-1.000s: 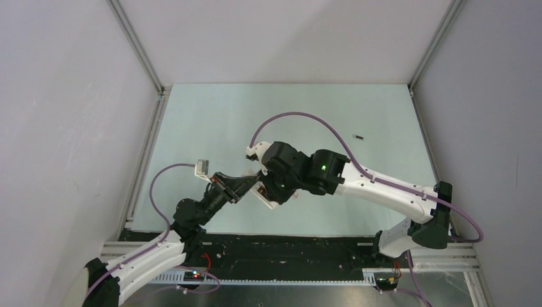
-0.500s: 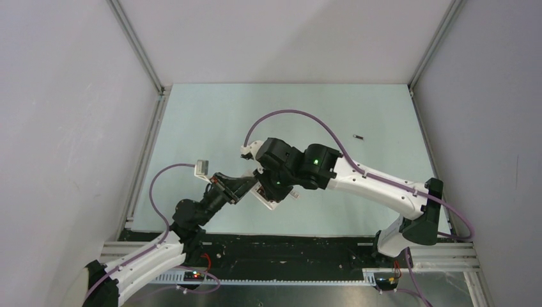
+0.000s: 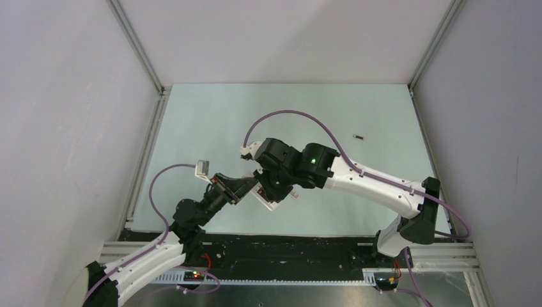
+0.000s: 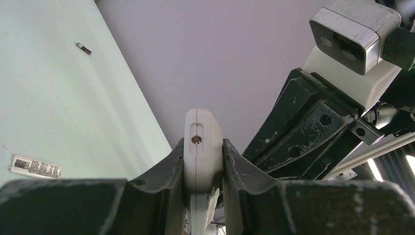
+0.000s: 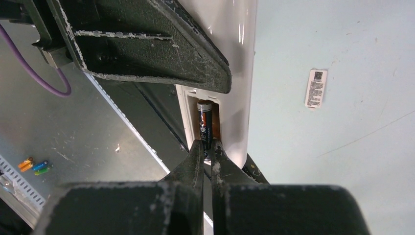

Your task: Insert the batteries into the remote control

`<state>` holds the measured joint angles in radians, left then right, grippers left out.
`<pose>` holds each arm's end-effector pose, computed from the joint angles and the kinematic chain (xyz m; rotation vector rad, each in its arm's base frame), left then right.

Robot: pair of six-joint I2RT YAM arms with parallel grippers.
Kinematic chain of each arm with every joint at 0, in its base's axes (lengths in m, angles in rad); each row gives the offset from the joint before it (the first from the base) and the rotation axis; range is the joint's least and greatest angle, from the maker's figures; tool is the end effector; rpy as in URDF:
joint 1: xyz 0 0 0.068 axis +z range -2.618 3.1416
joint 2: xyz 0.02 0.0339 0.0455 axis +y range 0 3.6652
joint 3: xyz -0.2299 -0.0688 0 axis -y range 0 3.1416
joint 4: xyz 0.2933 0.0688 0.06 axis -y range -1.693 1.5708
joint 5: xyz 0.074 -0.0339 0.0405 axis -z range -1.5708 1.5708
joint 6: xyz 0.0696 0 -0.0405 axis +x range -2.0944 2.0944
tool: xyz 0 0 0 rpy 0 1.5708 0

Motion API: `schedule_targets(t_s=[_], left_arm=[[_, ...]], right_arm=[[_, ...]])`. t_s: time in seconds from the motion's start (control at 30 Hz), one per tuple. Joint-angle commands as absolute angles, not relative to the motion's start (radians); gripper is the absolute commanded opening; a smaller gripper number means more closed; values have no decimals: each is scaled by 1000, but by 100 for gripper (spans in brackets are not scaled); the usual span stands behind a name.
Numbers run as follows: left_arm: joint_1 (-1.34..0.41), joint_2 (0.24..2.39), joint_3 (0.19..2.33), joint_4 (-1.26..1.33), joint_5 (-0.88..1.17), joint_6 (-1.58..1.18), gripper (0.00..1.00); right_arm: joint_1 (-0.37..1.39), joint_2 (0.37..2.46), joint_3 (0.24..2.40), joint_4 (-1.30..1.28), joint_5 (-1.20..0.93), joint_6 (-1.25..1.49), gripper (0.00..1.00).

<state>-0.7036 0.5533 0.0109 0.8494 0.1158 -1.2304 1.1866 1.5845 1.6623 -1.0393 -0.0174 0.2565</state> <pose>0.1801 -0.1634 0.1776 -0.2707 1.4514 -1.7035 0.1462 0.3649 0.3082 -1.1898 2.3552 0.5653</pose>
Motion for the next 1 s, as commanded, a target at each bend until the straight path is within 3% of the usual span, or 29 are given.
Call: schedule_targets(t_s=[0.0,0.7,0.97], left_arm=[[-699,538,-74,889,92,-1234,0],[-698,549,-54,880,92,-1227,0],[-699,545,-58,880,86,-1230,0]], right_arm=[[1183,1615,1711,-1094,-43,251,0],[1170,1653,1714,-1030,-118,276,14],[1171,1646,1709,-1013,-109,278,30]])
